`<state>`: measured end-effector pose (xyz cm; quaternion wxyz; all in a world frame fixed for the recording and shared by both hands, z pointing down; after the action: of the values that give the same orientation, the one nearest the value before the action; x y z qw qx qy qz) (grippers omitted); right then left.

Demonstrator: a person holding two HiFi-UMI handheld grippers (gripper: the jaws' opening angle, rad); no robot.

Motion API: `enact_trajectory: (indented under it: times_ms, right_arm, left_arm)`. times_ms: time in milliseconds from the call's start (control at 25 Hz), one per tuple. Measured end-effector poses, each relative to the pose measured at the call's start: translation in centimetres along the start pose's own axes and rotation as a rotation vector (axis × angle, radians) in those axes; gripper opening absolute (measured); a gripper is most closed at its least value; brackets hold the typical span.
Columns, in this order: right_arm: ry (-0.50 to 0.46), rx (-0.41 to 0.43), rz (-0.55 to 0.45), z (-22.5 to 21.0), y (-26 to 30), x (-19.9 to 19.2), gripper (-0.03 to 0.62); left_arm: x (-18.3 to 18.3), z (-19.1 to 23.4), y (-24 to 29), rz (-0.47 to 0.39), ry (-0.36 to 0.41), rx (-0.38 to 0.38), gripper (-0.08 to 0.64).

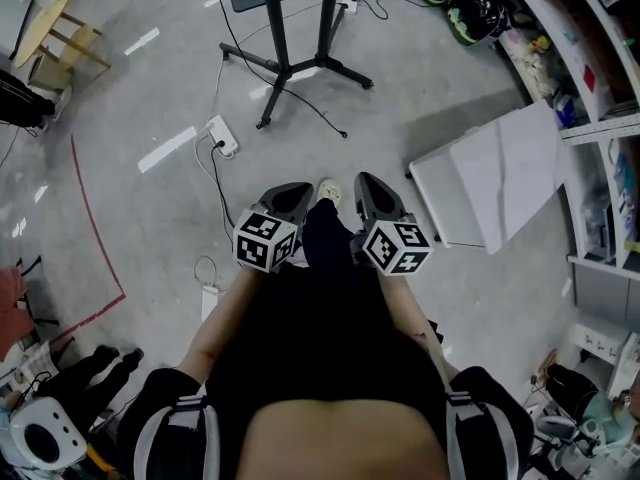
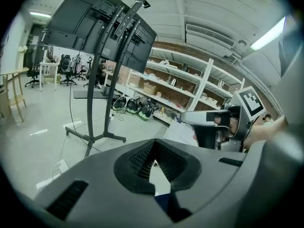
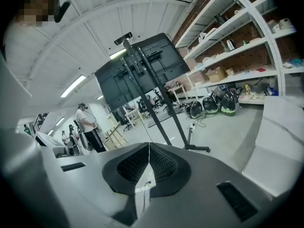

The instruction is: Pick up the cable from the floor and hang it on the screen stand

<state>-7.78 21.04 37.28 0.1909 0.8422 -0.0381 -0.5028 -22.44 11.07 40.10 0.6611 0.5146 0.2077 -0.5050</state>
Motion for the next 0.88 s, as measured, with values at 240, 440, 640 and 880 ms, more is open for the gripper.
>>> enact_trajectory:
  times_ms: [240, 440, 640, 880]
  right_arm:
    - [0.009, -0.014, 0.001, -4.4, 4.1, 4.2, 0.023]
    - [0.029, -0.039, 0.012, -8.3, 7.3, 6.2, 0.023]
    - [0.029, -0.026, 0.041, -11.7, 11.3, 7.8, 0.023]
    - [-0.009, -0.045, 0.079, -14.7, 15.7, 8.6, 0.023]
  left_arm:
    - [4.3, 2.3, 5.4, 0.012, 0.009, -0.011, 0.006]
    - [7.3, 4.0, 10.1, 0.024, 0.001, -0.028, 0.006]
    - [9.9, 6.0, 14.5, 0.014, -0.007, -0.023, 0.006]
    - [12.4, 8.8, 18.0, -0.015, -0.022, -0.014, 0.006]
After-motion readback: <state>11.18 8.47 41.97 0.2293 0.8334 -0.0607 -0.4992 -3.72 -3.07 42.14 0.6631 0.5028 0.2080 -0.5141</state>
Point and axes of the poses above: the fingertips, and each gripper's own axes: y forward along the fingers, z to its left, x out of its top, the point moved 7 cm from there along -y, backward along the fingers, and after that the axes turned 2 degrees about -y, right-handed, at the moved point
